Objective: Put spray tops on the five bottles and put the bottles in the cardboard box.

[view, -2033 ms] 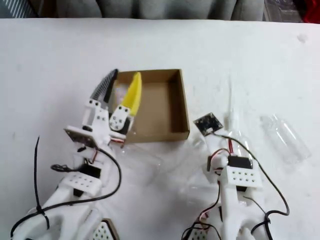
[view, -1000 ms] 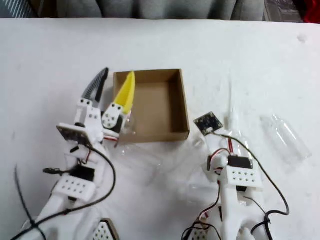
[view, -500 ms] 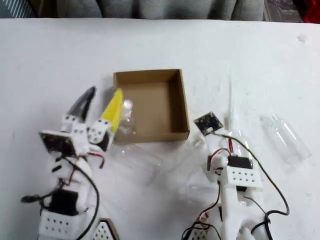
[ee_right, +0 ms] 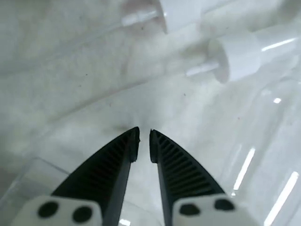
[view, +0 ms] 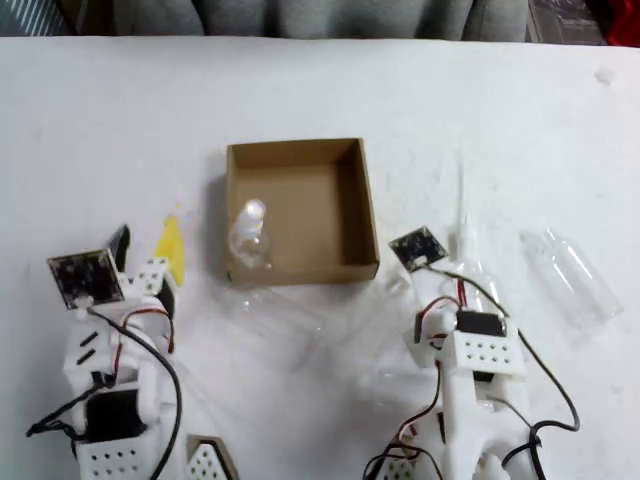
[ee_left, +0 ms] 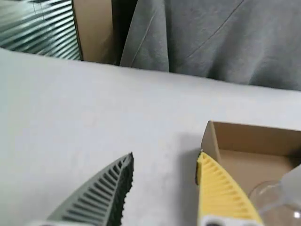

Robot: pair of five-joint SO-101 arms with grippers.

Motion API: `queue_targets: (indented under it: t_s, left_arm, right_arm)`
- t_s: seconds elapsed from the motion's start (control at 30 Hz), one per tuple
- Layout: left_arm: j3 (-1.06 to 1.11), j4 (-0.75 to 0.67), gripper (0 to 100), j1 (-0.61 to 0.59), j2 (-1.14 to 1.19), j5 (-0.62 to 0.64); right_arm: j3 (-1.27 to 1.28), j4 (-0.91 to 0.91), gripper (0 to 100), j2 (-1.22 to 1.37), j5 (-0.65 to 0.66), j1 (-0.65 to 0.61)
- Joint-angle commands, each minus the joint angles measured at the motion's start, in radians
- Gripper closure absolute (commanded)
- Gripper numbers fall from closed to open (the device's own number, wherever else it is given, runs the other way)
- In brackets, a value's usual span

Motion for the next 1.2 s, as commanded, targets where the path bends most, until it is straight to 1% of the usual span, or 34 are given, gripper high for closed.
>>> queue_targets:
  t_s: [0.0,0.1,0.17,0.27,0.37,0.47,0.57,0.63,0.7,0.83,0.9,0.97,1.07,1.17]
  left_arm:
    - [0.040,0.002,80,-0.039,-0.018,-0.006]
    - [0.095,0.008,80,-0.042,-0.018,-0.003]
    - [0.095,0.043,80,-0.041,-0.018,-0.003]
    - [0.095,0.080,86,-0.041,-0.018,-0.003]
    - [0.095,0.104,98,-0.041,-0.018,-0.009]
    - [0.095,0.130,95,-0.041,-0.018,-0.009]
    - [0.095,0.150,97,-0.041,-0.018,-0.009]
    - [0.095,0.150,98,-0.041,-0.018,-0.009]
    - [0.095,0.150,98,-0.041,-0.018,-0.009]
    - [0.095,0.152,98,-0.041,-0.018,-0.009]
    - [0.095,0.152,98,-0.041,-0.018,-0.009]
    - [0.095,0.152,98,-0.041,-0.018,-0.009]
    - [0.095,0.152,98,-0.041,-0.018,-0.009]
    - [0.095,0.152,98,-0.041,-0.018,-0.009]
  right_arm:
    - [-0.118,0.099,98.3,-0.022,0.020,0.004]
    - [-0.198,0.189,98.3,-0.031,0.020,-0.001]
    - [-0.238,0.254,98.3,-0.068,0.023,-0.021]
    - [-0.259,0.326,98.3,-0.170,0.049,-0.088]
    - [-0.249,0.341,98.3,-0.309,0.064,-0.191]
    - [-0.215,0.337,98.1,-0.456,0.057,-0.323]
    - [-0.153,0.320,96.2,-0.584,0.054,-0.501]
    - [-0.101,0.277,93.4,-0.662,0.002,-0.605]
    - [-0.044,0.214,89.2,-0.727,-0.064,-0.684]
    - [0.098,0.070,78.7,-0.822,-0.180,-0.797]
    - [0.209,-0.044,74.3,-0.858,-0.241,-0.852]
    - [0.321,-0.182,72.2,-0.891,-0.301,-0.886]
    - [0.427,-0.361,72.2,-0.931,-0.388,-0.888]
    - [0.420,-0.427,72.2,-0.963,-0.482,-0.875]
